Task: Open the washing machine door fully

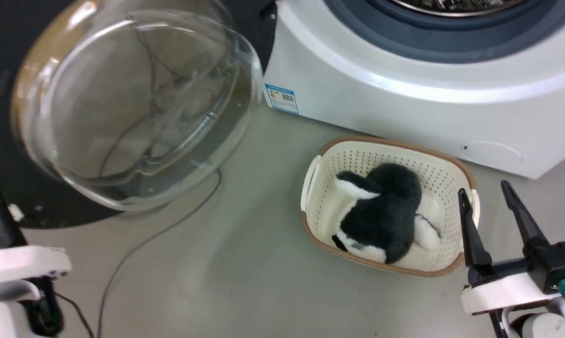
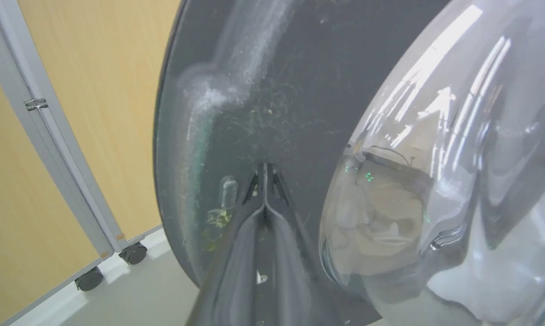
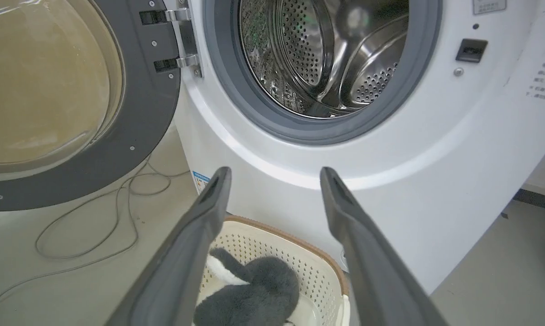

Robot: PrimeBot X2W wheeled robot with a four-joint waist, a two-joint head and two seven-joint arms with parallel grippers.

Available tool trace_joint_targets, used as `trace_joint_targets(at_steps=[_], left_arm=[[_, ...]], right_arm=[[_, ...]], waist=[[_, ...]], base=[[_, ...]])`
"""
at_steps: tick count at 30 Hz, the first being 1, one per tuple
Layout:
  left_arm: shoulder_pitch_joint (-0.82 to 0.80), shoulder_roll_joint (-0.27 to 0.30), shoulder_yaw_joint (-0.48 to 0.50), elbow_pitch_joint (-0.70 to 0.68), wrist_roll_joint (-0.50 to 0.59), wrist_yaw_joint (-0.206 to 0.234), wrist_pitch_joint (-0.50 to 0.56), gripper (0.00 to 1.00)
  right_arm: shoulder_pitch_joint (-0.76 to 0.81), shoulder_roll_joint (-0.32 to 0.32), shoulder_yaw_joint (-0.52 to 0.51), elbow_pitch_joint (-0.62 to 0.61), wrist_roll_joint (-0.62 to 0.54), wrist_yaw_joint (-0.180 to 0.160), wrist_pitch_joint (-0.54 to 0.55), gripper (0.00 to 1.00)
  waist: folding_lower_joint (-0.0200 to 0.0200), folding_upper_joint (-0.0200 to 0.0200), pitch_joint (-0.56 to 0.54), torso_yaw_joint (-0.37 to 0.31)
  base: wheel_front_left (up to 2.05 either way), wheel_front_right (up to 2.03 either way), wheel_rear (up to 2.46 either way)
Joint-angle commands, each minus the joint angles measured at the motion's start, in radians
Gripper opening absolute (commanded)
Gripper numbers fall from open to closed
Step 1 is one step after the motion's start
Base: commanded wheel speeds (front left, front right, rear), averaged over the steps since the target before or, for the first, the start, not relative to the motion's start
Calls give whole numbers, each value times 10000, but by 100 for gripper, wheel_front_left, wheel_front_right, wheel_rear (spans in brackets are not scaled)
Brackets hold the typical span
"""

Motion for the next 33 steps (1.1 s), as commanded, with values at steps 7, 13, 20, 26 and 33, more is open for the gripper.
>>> trace_joint_targets(at_steps=[7,13,20,26,33], left_arm=[[-1328,922,662,1361,240,-297,-44,0],[-2236,1579,798,2277,427,-389,-44,0],[-2990,2249,901,3699,546,-347,-44,0],[-3387,2647,968,4814,560,-252,-44,0],[-3557,2884,947,5240,648,-228,-44,0]], right_arm=[[-379,26,-59,-21,-214,6,-44,100],[-531,5,-37,2,-261,6,-44,100],[-567,6,-38,22,-268,6,-44,100],[-544,9,-88,7,-279,6,-44,100],[-431,19,-241,29,-237,6,-44,100]], waist=[[-1,-1,385,-161],[-1,-1,533,-267],[-1,-1,545,-535],[-1,-1,496,-719],[-1,-1,270,-792]], base=[[0,0,0],[0,0,0],[0,0,0],[0,0,0],[0,0,0]])
